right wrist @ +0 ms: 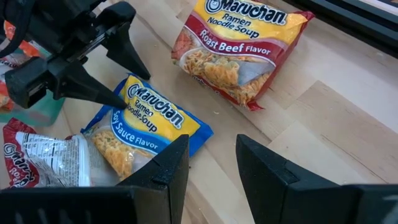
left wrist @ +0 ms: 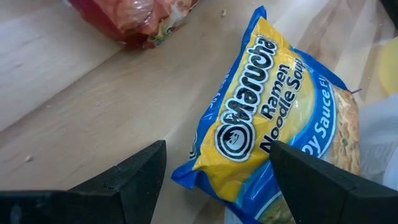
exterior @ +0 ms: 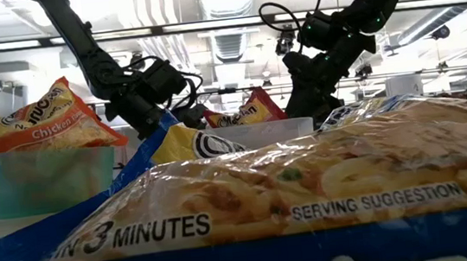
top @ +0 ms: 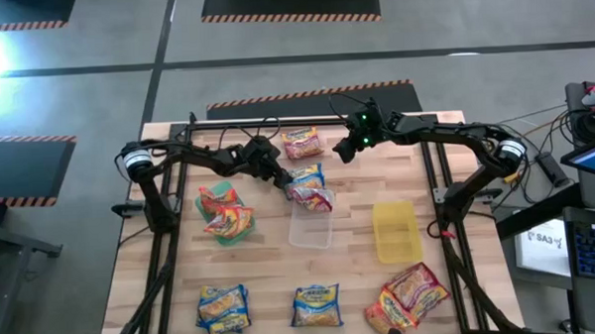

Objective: Sort Maruchan noodles
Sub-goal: Put the blue noodle pack into the yellow bin

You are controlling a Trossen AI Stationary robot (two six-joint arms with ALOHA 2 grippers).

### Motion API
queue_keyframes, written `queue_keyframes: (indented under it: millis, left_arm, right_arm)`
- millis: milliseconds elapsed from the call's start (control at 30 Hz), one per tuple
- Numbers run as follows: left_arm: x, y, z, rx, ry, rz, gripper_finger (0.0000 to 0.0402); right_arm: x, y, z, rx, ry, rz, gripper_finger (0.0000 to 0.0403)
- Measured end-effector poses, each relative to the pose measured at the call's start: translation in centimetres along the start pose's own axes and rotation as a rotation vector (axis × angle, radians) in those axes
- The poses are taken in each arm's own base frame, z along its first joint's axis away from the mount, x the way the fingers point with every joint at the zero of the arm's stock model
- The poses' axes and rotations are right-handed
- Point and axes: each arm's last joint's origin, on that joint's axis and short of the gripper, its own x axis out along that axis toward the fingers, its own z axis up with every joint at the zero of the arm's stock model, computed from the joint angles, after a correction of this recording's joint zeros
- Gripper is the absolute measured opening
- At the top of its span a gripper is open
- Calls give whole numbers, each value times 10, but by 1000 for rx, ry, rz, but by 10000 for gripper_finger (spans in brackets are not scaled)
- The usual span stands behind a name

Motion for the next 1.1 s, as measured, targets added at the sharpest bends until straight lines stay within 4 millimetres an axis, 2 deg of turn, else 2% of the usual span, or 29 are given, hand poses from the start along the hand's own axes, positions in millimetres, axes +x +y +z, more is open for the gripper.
queue_keyframes:
  millis: [233, 433, 767, 1100]
  left_arm:
    - [1, -1, 1, 2, -15, -11, 268]
    - [1, -2, 1, -21, -5, -44, 233]
    - [1, -2, -1, 11, 9, -60, 144]
    - [0, 0, 1, 57, 2, -61, 12]
  right_arm:
    - [0, 0, 0, 0, -1, 0, 123]
    - [0, 0, 0, 0, -1, 0, 123]
    - [0, 0, 0, -1, -1, 0, 123]
    - [0, 0, 0, 0, -1, 0, 123]
